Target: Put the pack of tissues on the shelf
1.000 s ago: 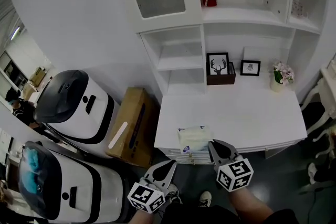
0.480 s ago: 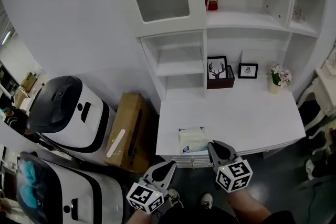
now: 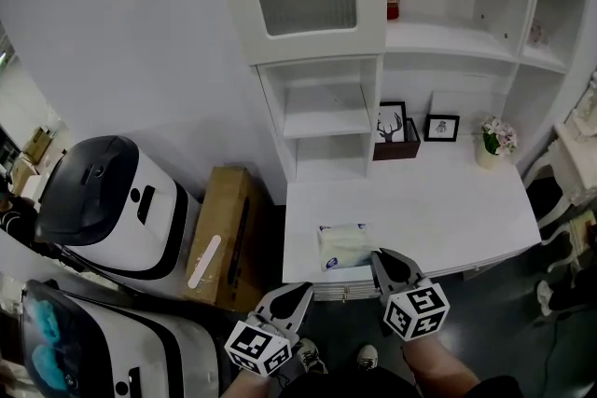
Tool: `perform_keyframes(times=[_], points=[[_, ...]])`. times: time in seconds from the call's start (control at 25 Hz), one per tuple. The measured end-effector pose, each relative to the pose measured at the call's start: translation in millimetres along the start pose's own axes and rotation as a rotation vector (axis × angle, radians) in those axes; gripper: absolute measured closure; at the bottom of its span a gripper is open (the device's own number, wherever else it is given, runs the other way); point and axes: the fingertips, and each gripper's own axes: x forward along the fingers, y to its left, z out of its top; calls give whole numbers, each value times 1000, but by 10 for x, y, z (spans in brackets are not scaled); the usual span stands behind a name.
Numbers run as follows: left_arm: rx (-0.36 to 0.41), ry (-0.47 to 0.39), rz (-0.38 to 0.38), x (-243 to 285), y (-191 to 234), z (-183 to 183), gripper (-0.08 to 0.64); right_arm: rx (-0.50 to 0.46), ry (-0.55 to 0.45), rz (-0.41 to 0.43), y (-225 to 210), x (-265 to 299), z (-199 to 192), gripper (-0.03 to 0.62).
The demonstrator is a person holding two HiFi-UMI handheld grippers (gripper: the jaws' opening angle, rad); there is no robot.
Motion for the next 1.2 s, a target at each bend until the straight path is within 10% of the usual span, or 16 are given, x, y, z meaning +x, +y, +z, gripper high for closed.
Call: perform_keyframes(times=[1.2], points=[[7,5,-180,-239,850,74,557,3,-53,-198,429,462,62,583]])
